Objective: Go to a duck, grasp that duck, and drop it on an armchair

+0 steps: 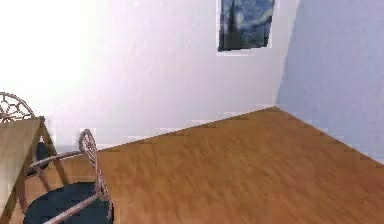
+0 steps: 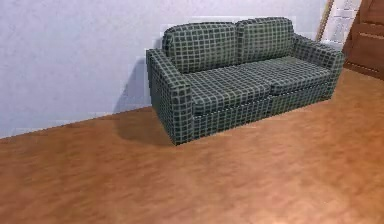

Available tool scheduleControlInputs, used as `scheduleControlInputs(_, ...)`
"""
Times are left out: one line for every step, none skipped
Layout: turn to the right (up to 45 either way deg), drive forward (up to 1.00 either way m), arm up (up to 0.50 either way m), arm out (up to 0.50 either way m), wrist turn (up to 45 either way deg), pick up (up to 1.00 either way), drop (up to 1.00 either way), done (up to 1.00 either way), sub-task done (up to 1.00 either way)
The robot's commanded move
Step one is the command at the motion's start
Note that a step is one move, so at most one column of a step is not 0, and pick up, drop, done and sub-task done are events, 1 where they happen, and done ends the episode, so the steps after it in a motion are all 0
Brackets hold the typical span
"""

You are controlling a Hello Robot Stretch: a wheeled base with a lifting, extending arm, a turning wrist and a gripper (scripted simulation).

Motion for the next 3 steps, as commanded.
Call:
scheduleControlInputs(-45.0,0.0,0.0,0.0,0.0,0.0,0.0,0.0,0.0)
scheduleControlInputs(-45.0,0.0,0.0,0.0,0.0,0.0,0.0,0.0,0.0)
scheduleControlInputs(-45.0,0.0,0.0,0.0,0.0,0.0,0.0,0.0,0.0)
